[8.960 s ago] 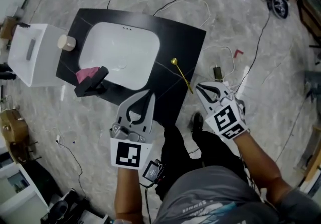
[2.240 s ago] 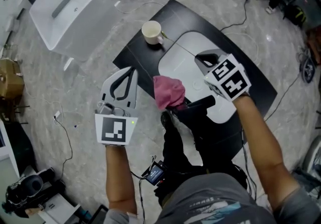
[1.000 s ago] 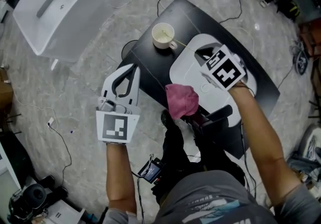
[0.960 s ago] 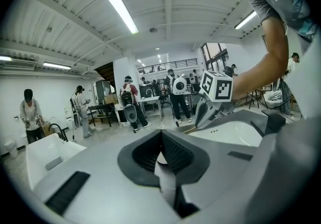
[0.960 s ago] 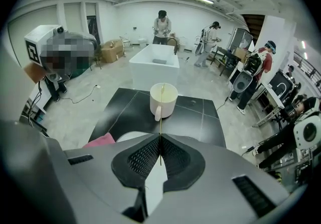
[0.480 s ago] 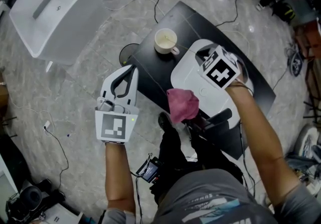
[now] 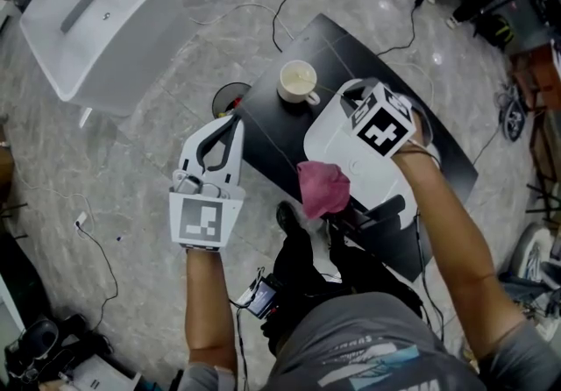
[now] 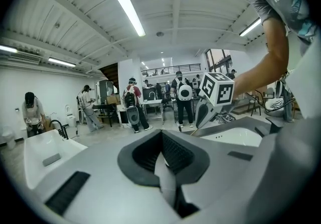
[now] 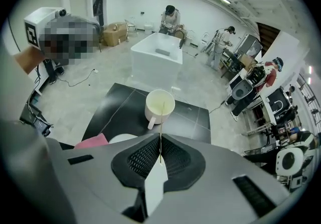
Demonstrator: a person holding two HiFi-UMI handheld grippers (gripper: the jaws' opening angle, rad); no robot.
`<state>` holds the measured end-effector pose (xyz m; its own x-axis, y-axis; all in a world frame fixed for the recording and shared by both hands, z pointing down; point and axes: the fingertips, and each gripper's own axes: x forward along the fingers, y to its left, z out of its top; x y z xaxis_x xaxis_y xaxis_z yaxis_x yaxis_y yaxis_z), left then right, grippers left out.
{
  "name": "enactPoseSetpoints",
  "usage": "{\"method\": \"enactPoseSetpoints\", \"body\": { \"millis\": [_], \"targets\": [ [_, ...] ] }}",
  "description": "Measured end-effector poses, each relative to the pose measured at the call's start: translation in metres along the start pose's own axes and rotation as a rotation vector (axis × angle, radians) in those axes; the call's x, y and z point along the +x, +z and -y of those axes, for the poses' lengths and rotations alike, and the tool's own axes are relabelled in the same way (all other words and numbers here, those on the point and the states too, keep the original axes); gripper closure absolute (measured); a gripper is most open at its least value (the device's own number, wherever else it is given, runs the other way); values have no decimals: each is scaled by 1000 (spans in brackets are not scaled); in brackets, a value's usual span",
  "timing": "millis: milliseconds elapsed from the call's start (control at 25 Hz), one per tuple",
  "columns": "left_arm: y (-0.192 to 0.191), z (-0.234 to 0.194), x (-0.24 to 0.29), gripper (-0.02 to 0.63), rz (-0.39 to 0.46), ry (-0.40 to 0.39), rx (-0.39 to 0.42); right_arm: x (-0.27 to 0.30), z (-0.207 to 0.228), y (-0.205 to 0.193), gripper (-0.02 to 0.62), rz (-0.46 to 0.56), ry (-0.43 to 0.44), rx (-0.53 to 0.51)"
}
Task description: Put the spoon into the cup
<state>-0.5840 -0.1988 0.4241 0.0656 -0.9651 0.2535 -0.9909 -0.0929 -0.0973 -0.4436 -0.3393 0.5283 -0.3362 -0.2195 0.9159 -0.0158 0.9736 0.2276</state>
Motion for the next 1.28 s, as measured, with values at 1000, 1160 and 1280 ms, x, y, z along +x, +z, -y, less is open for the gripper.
{"method": "enactPoseSetpoints", "body": {
  "millis": [1000, 1160, 1280],
  "targets": [
    [78, 8, -38, 604, 80, 25, 80, -95, 6, 50, 560, 220, -74, -41],
    [79, 22, -47, 604, 74, 9, 133, -128, -1, 57, 560, 350, -73, -18],
    [112, 32, -58, 604, 98, 21, 159, -154, -15, 68, 561, 459, -84, -29]
  ]
}}
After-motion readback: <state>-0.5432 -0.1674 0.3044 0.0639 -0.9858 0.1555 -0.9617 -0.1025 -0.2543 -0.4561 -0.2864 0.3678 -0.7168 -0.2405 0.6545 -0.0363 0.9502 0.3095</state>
